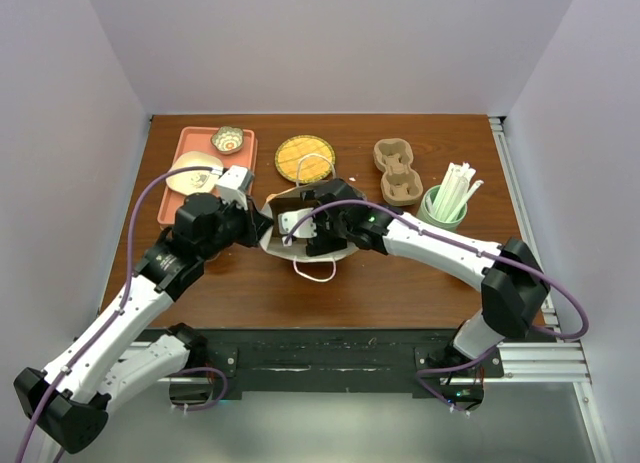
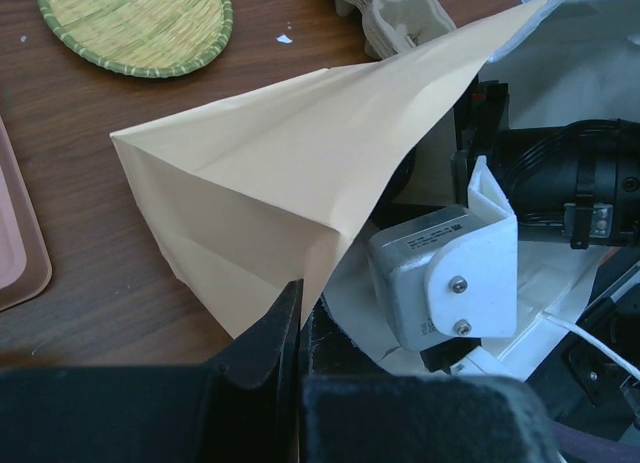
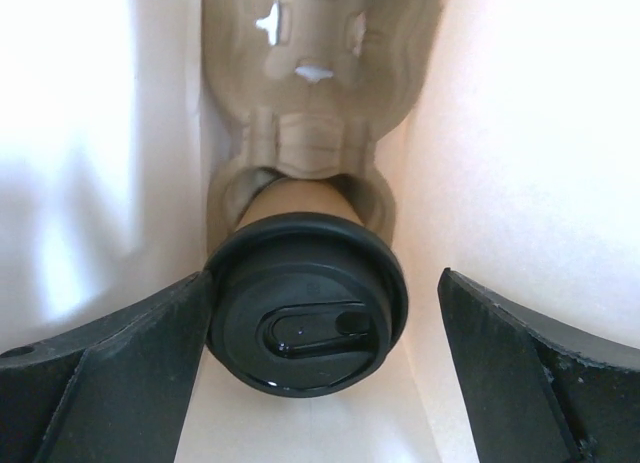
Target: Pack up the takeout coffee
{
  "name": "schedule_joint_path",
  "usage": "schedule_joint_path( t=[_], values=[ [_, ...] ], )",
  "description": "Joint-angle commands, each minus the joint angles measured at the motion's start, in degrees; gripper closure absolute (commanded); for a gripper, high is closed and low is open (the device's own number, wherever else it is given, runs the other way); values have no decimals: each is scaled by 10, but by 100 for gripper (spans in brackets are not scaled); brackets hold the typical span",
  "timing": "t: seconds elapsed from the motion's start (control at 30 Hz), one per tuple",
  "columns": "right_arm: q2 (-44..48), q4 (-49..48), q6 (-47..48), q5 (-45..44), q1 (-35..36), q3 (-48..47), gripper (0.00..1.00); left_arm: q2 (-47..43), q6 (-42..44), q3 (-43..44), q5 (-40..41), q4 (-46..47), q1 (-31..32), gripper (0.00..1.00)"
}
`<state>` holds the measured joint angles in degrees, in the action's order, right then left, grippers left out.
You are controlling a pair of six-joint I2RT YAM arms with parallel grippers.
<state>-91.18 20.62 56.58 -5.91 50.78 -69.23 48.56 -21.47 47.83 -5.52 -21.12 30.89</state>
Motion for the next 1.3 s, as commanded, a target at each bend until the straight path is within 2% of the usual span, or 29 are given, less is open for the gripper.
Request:
schedule_joint_path(
  t=[0.0, 0.37, 0.73, 0.8, 1.0, 1.27],
  values=[
    [30, 43, -11, 26, -1, -47, 2, 6, 9, 36, 0, 7, 2, 100],
    [39, 90, -27, 34, -2, -83, 2, 32, 21, 72, -5, -23, 3, 100],
    [49, 114, -61, 57, -1, -115, 9, 81, 1, 121, -15, -57, 2, 100],
    [48, 114, -73, 50, -2, -125, 12, 94, -6, 133, -11, -70, 2, 100],
    [58, 103, -96, 46, -3, -126, 15, 131, -26, 170, -8, -110, 3, 100],
    [78, 68, -170, -1, -11, -132, 16, 151, -62, 208, 16, -148, 2, 100]
  ],
)
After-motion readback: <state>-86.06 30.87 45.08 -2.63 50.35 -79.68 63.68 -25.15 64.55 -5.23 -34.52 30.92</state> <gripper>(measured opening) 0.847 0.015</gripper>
